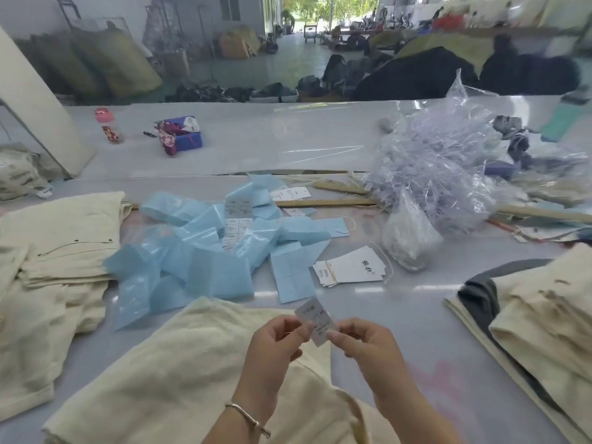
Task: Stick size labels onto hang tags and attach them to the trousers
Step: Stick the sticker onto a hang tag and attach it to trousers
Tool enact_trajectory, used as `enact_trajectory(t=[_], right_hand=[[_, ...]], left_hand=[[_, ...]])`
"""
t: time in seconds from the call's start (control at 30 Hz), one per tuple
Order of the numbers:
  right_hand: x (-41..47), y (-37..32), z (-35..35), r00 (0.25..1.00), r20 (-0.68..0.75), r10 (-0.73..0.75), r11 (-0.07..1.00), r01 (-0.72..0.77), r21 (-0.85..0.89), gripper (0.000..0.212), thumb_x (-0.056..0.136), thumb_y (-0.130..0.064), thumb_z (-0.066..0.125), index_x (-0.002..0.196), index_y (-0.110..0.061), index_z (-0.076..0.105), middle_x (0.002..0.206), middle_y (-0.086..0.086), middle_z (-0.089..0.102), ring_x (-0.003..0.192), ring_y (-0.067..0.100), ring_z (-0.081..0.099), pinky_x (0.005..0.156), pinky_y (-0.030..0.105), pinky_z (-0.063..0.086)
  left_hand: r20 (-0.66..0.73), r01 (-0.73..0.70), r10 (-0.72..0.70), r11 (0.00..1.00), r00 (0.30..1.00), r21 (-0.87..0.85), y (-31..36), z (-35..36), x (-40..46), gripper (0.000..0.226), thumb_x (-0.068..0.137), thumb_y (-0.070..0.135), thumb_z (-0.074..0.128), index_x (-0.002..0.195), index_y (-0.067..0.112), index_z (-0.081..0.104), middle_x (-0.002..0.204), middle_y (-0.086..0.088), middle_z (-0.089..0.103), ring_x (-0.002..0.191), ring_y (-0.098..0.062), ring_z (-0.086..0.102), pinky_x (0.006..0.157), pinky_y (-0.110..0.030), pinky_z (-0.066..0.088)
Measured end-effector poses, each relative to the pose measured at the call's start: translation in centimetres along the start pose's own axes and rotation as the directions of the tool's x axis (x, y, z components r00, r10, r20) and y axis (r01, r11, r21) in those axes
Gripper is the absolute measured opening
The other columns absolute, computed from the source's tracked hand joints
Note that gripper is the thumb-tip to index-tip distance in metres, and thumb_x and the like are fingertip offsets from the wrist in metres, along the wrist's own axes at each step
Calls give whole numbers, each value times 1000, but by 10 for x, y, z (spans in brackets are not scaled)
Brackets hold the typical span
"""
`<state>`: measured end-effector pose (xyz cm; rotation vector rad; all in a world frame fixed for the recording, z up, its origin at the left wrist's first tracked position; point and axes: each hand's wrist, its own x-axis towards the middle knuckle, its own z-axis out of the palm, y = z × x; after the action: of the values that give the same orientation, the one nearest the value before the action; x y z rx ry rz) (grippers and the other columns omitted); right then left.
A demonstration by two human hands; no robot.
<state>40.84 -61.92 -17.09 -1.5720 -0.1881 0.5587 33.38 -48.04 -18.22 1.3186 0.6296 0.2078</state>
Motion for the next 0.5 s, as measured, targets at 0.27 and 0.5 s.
enact_trajectory(t=[0.27, 0.5], right_hand=[[58, 20, -62, 986, -43, 161, 987, -161, 7, 7, 85, -15, 69, 90, -12, 73, 72, -4, 69, 65, 8, 60, 59, 21, 44], [184, 23, -78, 946, -287, -153, 698, -102, -709, 59, 82, -33, 72, 130, -10, 46, 128, 7, 50, 124, 25, 43, 97, 35, 41]], left_hand=[[-253, -61, 77, 996, 964, 68, -13, 51, 26, 4, 83, 9, 73, 82, 8, 70, 76, -14, 68, 71, -16, 52, 66, -26, 46], [-245, -195, 282, 925, 928, 327, -14, 52, 61, 29, 85, 9, 72, 103, 31, 70, 94, 2, 67, 74, -4, 60, 73, -18, 48]])
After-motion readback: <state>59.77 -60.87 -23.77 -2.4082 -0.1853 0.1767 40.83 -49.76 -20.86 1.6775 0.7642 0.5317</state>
